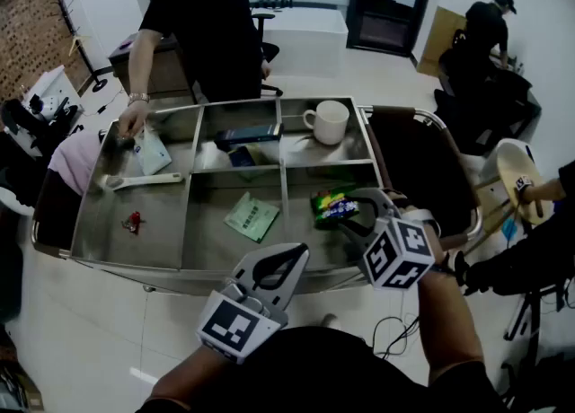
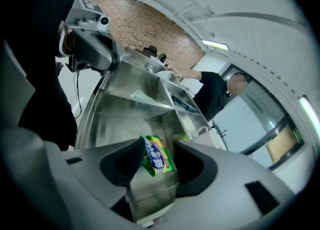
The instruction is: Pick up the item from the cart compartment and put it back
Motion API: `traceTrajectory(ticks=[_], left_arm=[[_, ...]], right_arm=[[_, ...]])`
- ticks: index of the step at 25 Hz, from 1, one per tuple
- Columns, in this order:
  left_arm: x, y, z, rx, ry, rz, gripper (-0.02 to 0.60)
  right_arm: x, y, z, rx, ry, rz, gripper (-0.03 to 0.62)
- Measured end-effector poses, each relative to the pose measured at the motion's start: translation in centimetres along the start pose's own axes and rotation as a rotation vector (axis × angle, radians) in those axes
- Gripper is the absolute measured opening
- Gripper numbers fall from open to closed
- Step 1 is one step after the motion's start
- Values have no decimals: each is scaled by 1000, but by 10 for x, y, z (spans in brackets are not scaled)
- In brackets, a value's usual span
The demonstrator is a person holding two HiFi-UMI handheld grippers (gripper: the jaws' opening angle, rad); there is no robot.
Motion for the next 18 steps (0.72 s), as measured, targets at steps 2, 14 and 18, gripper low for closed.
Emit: traceTrajectory(ticks=[2,14,18], left_arm=[[-1,0,-1,-4,1,-3,0],[-5,-4,-3,23,-1,-22,0],[-7,-5,-4,15,0,-26,0]], right_arm=[[11,0,3,-42,-45,-17,216],[61,-4,20,-185,-213,-112,273],[71,-3,20,-201,-229,-120,273]])
Point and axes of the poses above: the fingertips, and each gripper's own axes: x forward along the fingers, y to its right, z out of its underside, the point moved 3 cm from there along -x, backward along the fingers, and after that the axes turned 4 degrees about -z, right-handed, at the moved point
